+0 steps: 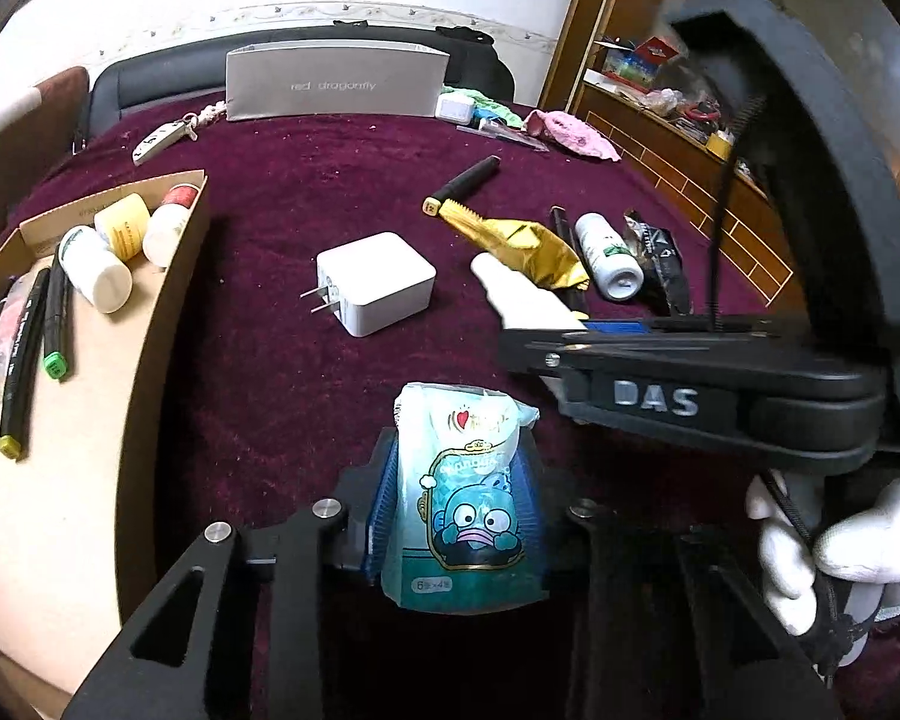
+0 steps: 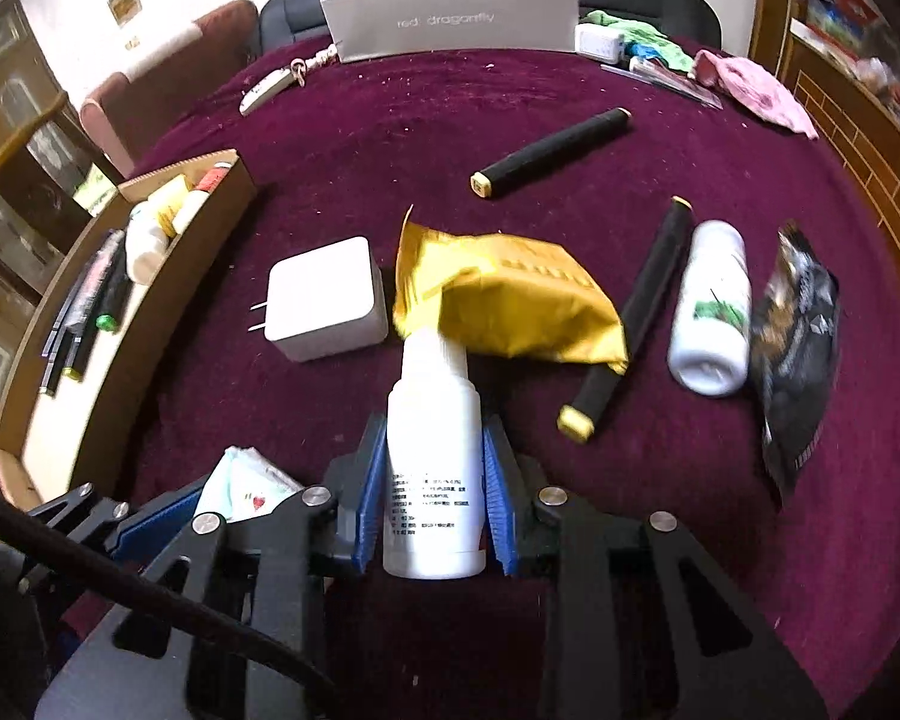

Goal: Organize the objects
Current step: 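Carry the snack packet and spray bottle over the cardboard box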

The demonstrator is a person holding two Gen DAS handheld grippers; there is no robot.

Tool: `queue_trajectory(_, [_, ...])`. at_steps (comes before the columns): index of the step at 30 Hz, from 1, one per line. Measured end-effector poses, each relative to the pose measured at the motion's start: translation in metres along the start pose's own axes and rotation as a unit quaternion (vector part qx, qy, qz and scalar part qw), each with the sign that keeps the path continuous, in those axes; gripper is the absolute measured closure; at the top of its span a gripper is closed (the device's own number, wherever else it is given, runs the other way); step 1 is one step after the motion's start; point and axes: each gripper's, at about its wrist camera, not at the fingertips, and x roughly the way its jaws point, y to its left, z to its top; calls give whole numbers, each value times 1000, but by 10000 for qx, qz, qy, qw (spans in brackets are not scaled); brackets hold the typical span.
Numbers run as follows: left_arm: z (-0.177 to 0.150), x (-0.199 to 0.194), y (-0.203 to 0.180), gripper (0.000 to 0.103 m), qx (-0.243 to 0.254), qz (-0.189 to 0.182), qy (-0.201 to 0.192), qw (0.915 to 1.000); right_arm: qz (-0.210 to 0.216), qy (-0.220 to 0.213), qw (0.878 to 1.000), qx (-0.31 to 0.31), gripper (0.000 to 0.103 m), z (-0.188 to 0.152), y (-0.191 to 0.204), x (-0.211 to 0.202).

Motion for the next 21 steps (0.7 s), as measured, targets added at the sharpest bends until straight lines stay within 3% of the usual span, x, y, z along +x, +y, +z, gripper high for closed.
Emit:
queue_trajectory(7, [-6, -19, -4, 77, 86, -21, -99, 9999, 141, -130, 9995, 245, 76, -19, -12, -19])
queue_trajectory(15, [-9, 0, -10, 75, 131, 13, 331, 9994, 246, -104, 9987, 429, 76, -33, -22, -19])
queue_trajectory(18, [-9, 13, -16, 51, 218, 13, 514, 9984, 289, -65, 9984, 481, 76, -37, -25, -17])
queue_trajectory(20, [-8, 20, -29, 28, 474, 69, 560, 9973, 328, -25, 9981, 517, 76, -39, -27, -14])
queue_trajectory(21, [-10, 25, -39, 22, 726, 188, 622, 9952, 334, -15, 9981, 523, 76, -40, -28, -14])
